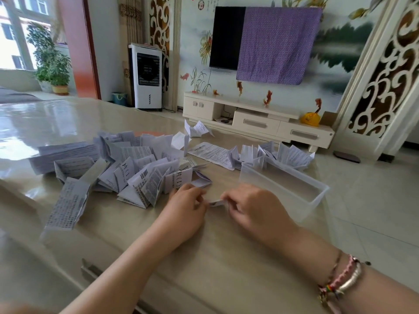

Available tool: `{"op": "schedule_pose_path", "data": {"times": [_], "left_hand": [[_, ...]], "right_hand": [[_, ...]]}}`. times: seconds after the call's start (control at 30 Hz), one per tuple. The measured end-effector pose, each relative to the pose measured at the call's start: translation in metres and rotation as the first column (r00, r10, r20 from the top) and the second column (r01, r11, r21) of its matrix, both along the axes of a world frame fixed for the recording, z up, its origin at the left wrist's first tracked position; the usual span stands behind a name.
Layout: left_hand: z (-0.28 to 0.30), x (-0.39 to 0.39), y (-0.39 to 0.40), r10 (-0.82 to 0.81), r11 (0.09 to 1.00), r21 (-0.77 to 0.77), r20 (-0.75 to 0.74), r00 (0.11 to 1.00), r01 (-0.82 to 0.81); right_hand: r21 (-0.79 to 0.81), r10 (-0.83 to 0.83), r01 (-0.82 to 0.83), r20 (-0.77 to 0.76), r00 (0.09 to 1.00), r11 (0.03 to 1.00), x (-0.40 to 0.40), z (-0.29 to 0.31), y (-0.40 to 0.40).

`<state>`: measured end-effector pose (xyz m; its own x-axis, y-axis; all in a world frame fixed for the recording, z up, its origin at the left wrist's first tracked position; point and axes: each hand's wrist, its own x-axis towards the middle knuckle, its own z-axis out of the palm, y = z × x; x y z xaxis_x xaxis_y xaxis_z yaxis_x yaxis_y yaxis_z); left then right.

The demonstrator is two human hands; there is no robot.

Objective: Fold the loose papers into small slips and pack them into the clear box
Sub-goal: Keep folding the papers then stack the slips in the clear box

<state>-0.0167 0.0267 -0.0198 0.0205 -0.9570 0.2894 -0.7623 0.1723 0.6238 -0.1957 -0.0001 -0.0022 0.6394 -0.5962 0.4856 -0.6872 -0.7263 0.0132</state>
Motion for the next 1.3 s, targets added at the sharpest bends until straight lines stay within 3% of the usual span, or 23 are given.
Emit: {"op": "schedule_pose_path", "data": {"times": [0.1,0.17,0.33,0.4,0.53,0.67,0.73,0.9,1.07,1.3], "left_hand": [[0.005,0.004,-0.002,0.03,1.0,0.002,-0.099,0.995,-0.03],[0.008,0.009,-0.004,0.049,0.999,-0.002,-0.113,0.992,-0.049],[0.012,0.02,-0.013,0.134,0.991,0.013,-0.157,0.979,-0.134],[0.013,0.022,-0.017,0.157,0.988,0.013,-0.144,0.977,-0.157],[0.013,0.026,-0.02,0.135,0.99,0.057,-0.116,0.984,-0.129],[0.015,0.029,-0.028,0.108,0.989,0.108,-0.107,0.988,-0.096],[0.016,0.03,-0.031,0.111,0.988,0.117,-0.1,0.989,-0.099],[0.012,0.032,-0.038,0.118,0.988,0.114,-0.099,0.988,-0.107],[0.012,0.031,-0.036,0.122,0.988,0.111,-0.095,0.988,-0.112],[0.013,0.031,-0.032,0.105,0.988,0.13,-0.143,0.984,-0.086]], "right_hand": [[0.185,-0.142,0.092,0.283,0.948,0.979,0.01,0.013,-0.012],[0.255,-0.223,0.128,0.387,0.895,0.958,0.017,0.024,-0.028],[0.115,-0.258,0.233,0.53,0.808,0.966,0.041,0.05,-0.075],[0.111,-0.218,0.187,0.474,0.853,0.976,0.054,0.053,-0.092],[0.449,-0.144,0.088,0.092,0.985,0.889,0.077,0.043,-0.115],[0.459,-0.242,0.107,0.246,0.939,0.882,0.082,0.048,-0.139],[0.457,-0.311,0.191,0.202,0.929,0.868,0.084,0.051,-0.153],[0.423,-0.33,0.442,-0.314,0.89,0.791,0.094,0.039,-0.178],[0.345,-0.318,0.431,-0.338,0.886,0.833,0.103,0.032,-0.186],[0.129,-0.444,0.498,-0.305,0.843,0.857,0.108,0.021,-0.18]]}}
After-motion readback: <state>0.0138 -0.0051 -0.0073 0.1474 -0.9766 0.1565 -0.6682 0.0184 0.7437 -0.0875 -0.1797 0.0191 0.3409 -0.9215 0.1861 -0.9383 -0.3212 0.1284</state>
